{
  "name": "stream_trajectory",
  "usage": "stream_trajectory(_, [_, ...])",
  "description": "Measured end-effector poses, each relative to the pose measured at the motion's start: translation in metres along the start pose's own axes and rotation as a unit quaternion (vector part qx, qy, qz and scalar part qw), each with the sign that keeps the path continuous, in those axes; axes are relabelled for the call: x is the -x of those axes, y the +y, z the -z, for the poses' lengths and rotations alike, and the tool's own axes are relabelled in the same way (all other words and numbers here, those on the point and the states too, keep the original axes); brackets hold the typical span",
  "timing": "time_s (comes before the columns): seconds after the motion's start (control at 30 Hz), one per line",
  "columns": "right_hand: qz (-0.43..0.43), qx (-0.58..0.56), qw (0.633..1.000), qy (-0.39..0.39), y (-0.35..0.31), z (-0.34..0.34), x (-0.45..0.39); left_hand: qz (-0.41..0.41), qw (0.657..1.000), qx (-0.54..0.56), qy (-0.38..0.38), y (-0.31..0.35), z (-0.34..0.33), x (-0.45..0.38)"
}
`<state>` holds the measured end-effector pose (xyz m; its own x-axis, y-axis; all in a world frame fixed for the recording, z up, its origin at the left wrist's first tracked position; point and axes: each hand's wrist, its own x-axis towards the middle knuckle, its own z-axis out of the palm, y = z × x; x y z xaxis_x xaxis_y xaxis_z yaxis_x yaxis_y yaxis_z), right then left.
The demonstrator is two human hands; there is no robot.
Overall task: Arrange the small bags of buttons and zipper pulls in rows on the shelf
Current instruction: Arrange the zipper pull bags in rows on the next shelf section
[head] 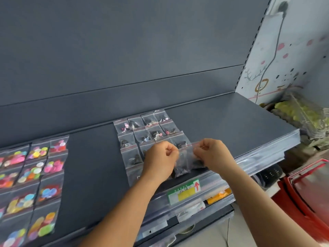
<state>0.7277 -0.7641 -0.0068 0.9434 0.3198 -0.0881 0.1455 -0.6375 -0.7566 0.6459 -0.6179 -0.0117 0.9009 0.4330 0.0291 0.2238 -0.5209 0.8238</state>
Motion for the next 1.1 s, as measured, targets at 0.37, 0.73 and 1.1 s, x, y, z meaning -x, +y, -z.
stream_trajectory(0.37, [0.16, 0.136, 0.978, -0.005, 0.013, 0.006, -0.013, -0.069, 0.962, -0.243, 0.106, 0.01, -0.013, 0.017])
stream_trajectory(0.73, [0.294, 0.222, 0.924, -0.1, 0.022, 0.007, -0.003, -0.076, 0.954, -0.289, 0.013, 0.007, -0.024, 0.037])
stream_trajectory(1.1, [0.272, 0.232, 0.928, -0.106, 0.016, 0.005, -0.001, -0.067, 0.947, -0.314, 0.027, 0.009, -0.029, 0.035])
